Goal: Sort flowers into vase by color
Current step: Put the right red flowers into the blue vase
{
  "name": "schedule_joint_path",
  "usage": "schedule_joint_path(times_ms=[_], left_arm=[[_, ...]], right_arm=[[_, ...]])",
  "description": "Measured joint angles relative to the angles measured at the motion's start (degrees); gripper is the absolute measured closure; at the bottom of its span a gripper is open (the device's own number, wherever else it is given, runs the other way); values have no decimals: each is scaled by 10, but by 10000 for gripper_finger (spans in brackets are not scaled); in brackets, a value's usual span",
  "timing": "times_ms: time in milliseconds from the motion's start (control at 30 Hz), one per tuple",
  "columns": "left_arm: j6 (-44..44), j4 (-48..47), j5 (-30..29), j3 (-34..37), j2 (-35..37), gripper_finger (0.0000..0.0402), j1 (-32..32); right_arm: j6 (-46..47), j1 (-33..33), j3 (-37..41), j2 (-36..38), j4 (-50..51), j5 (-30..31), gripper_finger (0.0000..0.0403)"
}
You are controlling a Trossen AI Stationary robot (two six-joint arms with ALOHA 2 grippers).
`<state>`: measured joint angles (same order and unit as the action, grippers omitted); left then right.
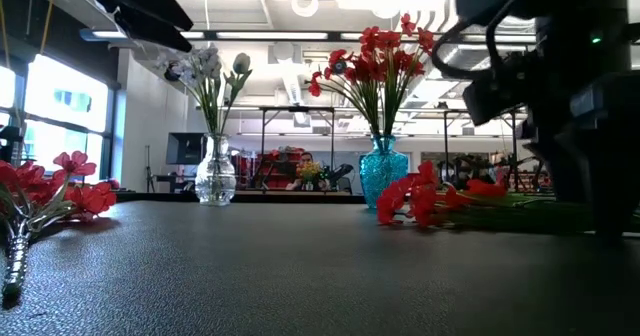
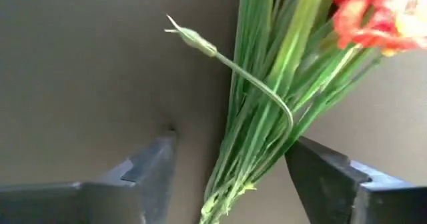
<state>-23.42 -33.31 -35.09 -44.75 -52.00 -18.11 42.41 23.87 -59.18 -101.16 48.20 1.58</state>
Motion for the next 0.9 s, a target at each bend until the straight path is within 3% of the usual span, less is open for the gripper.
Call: schedule_joint_path(times_ms=[133,267,400,500,633,700,900], left_arm=[[3,2,0,0,-7,78,1],[6,2,-2,0,-13,78,1],[13,2,-2,0,-15,78,1],[17,2,-2,0,-15,78,1],[16,2,-3,0,-15,78,1],[16,3,-3,0,-15,78,1],[10,7,-3,0,-15,78,1]], right_arm=[[-29,-19,-2,-11,-8,-35,211],[-56,-29,17,2,-23,-46,291],[-29,-24,74,57,-60,-6,377],[12,-12,136,124,-131,43,392],[36,3,221,210,-308,139,381],[2,8,268,238,-450,200,388],[-286,-8,406,235,-985,345,396]])
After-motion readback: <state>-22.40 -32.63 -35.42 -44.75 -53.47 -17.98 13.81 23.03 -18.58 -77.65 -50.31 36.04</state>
